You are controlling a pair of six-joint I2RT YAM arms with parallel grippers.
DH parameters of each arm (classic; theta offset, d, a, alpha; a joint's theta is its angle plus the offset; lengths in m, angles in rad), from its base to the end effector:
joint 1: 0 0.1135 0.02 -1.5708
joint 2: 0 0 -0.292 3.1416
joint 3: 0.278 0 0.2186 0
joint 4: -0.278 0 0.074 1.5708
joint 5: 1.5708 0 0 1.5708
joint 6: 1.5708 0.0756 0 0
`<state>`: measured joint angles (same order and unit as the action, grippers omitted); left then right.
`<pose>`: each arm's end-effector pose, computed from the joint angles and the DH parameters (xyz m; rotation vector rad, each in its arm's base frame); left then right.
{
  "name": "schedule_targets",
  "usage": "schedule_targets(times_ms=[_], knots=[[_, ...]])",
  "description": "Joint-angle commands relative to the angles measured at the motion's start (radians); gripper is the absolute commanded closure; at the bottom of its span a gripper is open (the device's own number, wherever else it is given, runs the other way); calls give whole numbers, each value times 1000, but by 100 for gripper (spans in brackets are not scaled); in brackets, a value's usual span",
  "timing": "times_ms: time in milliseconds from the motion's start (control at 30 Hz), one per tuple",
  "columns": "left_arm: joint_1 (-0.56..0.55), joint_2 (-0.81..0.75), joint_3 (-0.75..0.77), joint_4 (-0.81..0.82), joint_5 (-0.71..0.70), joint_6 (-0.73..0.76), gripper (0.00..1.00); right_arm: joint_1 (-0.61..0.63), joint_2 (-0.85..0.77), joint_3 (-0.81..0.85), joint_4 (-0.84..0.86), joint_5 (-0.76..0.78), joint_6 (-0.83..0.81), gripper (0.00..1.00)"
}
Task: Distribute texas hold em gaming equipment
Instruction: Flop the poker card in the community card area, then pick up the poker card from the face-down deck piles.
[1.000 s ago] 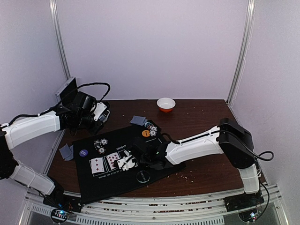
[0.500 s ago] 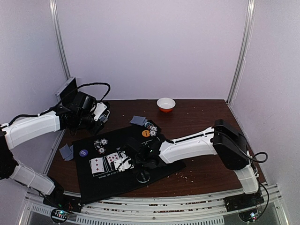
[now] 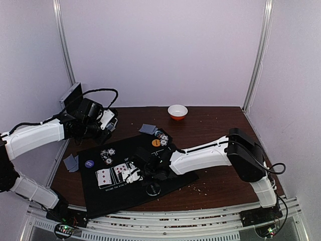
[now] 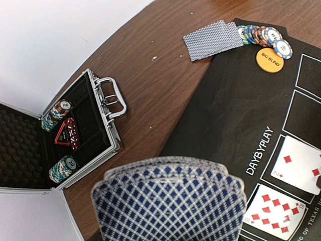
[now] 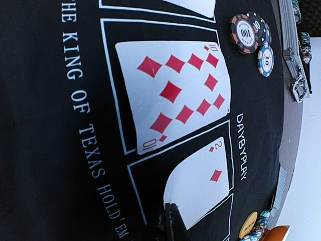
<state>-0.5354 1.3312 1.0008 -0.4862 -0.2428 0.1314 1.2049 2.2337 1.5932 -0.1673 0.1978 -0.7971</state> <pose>0.2414 -0.1221 0.2783 0.6634 2.2634 0.0944 0.1951 0.4676 0.1591 -1.9339 1.3504 -0.0376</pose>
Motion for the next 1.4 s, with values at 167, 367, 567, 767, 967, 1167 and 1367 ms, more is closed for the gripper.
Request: schedule_targets(times_ms=[167, 367, 567, 767, 967, 1167, 1367], knots=[[10, -27, -5, 52, 13, 1, 53, -1, 42, 50, -25, -16, 3, 100], [11, -27, -3, 52, 14, 3, 53, -1, 34, 51, -56, -15, 7, 98], [9, -27, -3, 51, 15, 4, 53, 0, -8, 13, -47, -18, 8, 83], [10, -27, -5, 51, 18, 4, 53, 2, -81, -10, -46, -76, 32, 74], [9, -25, -8, 52, 46, 18, 52, -89, -261, -82, 117, -280, 342, 39], [4, -15, -9, 47, 184, 48, 52, -307, -382, -160, 335, -594, 867, 5], [-112, -57, -40, 51, 284, 133, 52, -427, -363, -190, 476, -756, 1226, 9]])
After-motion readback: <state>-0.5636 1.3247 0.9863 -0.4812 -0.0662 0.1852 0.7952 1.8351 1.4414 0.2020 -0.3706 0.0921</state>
